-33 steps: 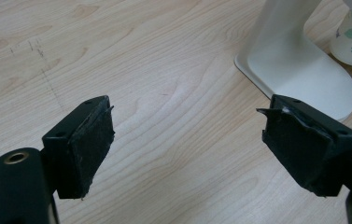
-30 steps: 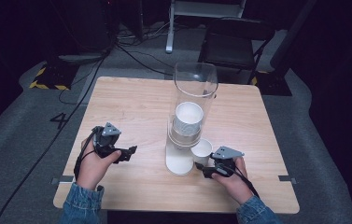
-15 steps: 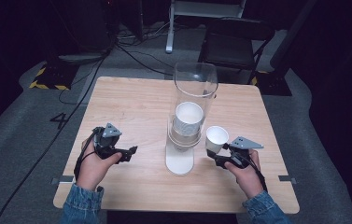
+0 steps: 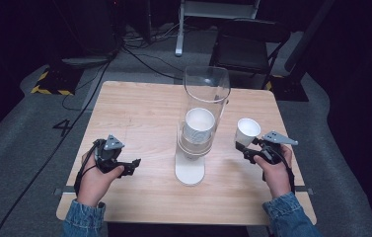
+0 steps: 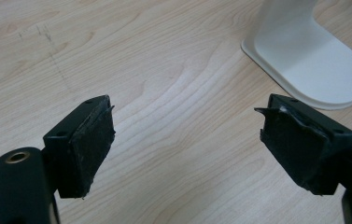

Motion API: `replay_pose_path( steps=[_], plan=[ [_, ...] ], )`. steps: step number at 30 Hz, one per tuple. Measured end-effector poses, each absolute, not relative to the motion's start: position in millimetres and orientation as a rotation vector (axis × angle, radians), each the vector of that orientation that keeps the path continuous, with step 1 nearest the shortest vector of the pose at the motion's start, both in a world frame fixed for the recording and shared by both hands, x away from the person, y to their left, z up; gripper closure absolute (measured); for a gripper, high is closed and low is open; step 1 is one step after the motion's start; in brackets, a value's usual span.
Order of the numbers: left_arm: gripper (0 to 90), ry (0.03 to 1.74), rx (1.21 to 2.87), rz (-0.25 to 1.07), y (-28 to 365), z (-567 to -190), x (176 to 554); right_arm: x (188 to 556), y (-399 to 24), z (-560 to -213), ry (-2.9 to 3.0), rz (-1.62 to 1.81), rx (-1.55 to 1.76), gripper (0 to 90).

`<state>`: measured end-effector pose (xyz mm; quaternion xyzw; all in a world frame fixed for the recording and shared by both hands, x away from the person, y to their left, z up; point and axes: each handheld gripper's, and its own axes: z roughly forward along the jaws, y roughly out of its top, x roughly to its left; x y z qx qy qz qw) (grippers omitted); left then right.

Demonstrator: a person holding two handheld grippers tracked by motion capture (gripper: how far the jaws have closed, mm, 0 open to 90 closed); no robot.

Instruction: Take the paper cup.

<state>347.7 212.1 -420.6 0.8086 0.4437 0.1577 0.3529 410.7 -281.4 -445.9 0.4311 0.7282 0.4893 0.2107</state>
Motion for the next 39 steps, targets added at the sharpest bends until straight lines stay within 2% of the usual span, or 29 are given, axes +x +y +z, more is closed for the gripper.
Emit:
replay_pose_path(
  steps=[8, 20, 39],
  plan=[
    [17.4, 1.174, 2.092, 0.414, 217, -424, 340, 428, -295, -457, 1.965, 1.335, 1.280, 35.3],
    [17.6, 1.206, 2.082, 0.424, 227, -425, 330, 451, -308, -479, 2.037, 1.101, 1.326, 35.2],
    [17.6, 1.205, 2.087, 0.420, 227, -425, 330, 458, -309, -500, 2.124, 1.015, 1.371, 34.8]
  ],
)
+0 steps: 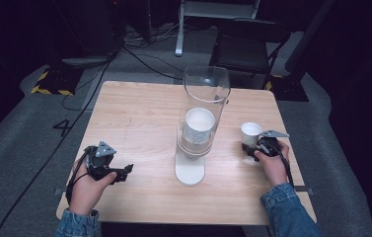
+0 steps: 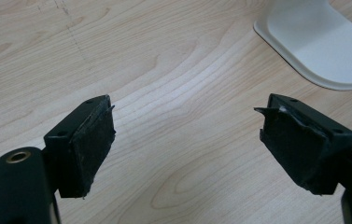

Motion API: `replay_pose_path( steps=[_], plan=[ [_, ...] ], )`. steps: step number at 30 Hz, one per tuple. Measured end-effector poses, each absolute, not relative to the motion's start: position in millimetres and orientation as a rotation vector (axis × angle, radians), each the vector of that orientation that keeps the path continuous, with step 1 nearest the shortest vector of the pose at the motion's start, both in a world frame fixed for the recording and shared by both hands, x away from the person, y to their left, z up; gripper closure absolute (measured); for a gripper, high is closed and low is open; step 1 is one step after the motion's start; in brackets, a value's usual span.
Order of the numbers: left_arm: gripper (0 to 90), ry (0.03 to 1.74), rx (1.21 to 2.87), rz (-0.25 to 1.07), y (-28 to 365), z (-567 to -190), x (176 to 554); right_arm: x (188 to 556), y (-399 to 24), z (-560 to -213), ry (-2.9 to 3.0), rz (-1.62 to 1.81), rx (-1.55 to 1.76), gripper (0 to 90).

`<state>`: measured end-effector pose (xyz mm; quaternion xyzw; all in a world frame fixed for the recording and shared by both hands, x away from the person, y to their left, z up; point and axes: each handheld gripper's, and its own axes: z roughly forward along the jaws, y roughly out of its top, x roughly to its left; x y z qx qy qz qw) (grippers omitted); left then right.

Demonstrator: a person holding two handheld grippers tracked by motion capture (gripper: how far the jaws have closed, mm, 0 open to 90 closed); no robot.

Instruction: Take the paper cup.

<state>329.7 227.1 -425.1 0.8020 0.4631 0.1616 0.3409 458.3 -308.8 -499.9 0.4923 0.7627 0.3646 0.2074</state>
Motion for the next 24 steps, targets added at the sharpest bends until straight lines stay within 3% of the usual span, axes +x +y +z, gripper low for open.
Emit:
replay_pose_path(
  steps=[7, 10, 12, 15, 24],
  plan=[
    [17.6, 1.207, 2.089, 0.415, 226, -426, 331, 458, -309, -502, 2.136, 0.989, 1.353, 34.4],
    [17.6, 1.204, 2.093, 0.414, 226, -426, 331, 457, -309, -502, 2.147, 0.984, 1.342, 29.5],
    [17.6, 1.201, 2.095, 0.419, 226, -426, 332, 456, -308, -503, 2.138, 0.957, 1.347, 20.3],
    [17.6, 1.198, 2.092, 0.417, 226, -425, 332, 455, -309, -501, 2.129, 0.933, 1.306, 16.5],
    [17.6, 1.210, 2.078, 0.414, 230, -423, 331, 437, -314, -480, 2.166, 0.927, 1.283, 17.3]
  ],
)
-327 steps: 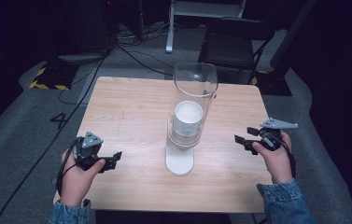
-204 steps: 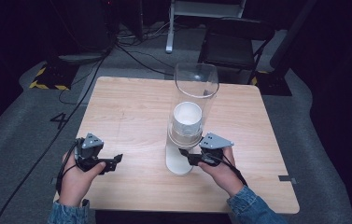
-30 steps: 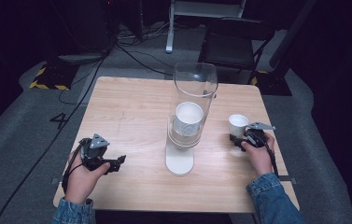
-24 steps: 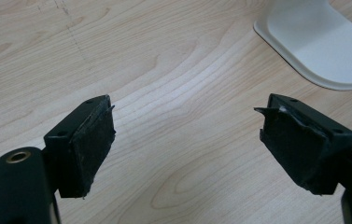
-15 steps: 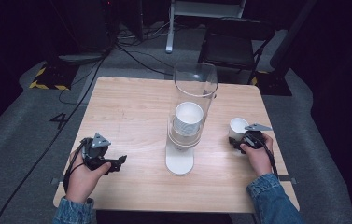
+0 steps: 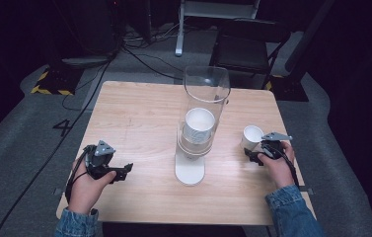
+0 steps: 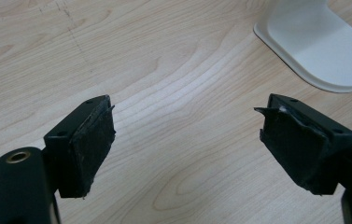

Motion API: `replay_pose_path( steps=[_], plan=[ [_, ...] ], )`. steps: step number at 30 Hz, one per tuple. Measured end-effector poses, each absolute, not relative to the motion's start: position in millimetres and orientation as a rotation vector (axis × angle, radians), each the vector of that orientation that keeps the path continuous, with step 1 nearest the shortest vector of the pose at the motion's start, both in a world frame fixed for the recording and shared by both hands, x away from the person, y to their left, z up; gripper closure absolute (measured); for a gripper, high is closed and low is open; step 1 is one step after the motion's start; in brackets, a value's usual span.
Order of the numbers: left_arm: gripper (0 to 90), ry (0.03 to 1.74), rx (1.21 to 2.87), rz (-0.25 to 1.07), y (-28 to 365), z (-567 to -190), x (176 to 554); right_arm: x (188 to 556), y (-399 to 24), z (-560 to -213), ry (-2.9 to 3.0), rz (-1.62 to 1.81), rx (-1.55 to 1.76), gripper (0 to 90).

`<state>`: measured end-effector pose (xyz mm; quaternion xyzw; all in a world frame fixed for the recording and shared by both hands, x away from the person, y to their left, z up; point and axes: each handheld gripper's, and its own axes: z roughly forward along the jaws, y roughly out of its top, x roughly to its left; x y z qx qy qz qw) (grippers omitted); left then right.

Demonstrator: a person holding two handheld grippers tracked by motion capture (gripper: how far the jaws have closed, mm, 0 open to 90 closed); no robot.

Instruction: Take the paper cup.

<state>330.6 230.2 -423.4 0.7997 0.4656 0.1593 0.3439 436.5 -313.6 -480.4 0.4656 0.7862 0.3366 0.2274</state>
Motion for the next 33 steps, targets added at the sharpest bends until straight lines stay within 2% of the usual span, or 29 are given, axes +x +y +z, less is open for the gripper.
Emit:
replay_pose_path(
  steps=[11, 22, 33],
  plan=[
    [17.5, 1.212, 2.072, 0.415, 235, -421, 323, 402, -326, -436, 2.076, 1.084, 1.272, 18.1],
    [16.3, 1.167, 2.086, 0.391, 235, -415, 314, 364, -305, -403, 2.131, 1.181, 1.130, 21.7],
    [16.5, 1.094, 2.091, 0.347, 227, -408, 311, 343, -280, -391, 2.244, 1.315, 0.925, 23.6]
  ],
)
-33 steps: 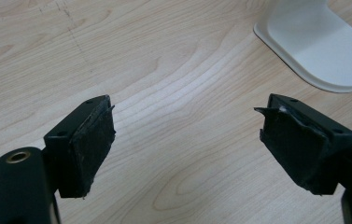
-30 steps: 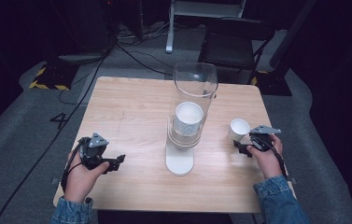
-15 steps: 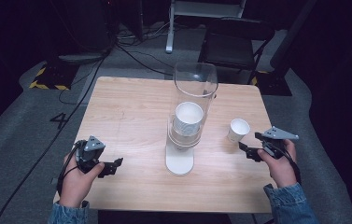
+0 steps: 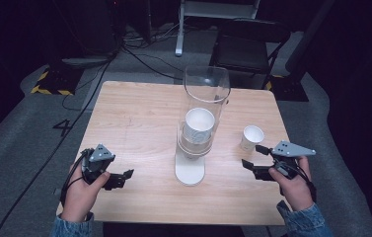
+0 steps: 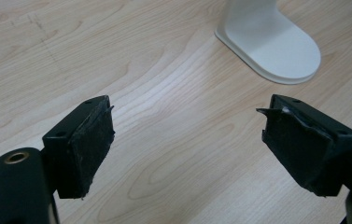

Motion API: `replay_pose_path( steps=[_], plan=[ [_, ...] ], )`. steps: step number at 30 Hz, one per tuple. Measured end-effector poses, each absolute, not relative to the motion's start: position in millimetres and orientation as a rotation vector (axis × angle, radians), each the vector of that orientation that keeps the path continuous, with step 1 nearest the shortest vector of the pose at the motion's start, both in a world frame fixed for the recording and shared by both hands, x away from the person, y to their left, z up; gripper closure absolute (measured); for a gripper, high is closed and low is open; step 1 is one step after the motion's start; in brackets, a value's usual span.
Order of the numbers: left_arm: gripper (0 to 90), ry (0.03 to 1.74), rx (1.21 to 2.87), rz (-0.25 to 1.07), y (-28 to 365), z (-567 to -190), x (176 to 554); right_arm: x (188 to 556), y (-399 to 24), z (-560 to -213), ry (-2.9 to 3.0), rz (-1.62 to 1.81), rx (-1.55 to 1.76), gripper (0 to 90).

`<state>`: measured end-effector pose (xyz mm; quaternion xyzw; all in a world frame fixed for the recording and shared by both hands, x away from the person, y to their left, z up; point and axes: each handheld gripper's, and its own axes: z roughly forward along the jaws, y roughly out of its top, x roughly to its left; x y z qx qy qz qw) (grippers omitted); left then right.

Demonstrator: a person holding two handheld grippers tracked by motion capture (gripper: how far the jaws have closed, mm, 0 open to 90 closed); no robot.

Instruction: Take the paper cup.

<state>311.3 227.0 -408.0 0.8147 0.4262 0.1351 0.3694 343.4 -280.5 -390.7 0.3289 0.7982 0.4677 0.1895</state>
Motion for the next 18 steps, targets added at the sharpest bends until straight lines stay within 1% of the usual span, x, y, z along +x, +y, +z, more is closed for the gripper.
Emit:
replay_pose_path(
  steps=[4, 13, 18],
  plan=[
    [16.5, 1.072, 2.103, 0.342, 226, -407, 311, 344, -273, -394, 2.294, 1.376, 0.845, 23.1],
    [16.8, 1.066, 2.113, 0.332, 225, -408, 312, 342, -266, -395, 2.327, 1.394, 0.820, 21.9],
    [16.8, 1.066, 2.118, 0.328, 225, -408, 312, 342, -266, -396, 2.348, 1.418, 0.793, 16.7]
  ],
)
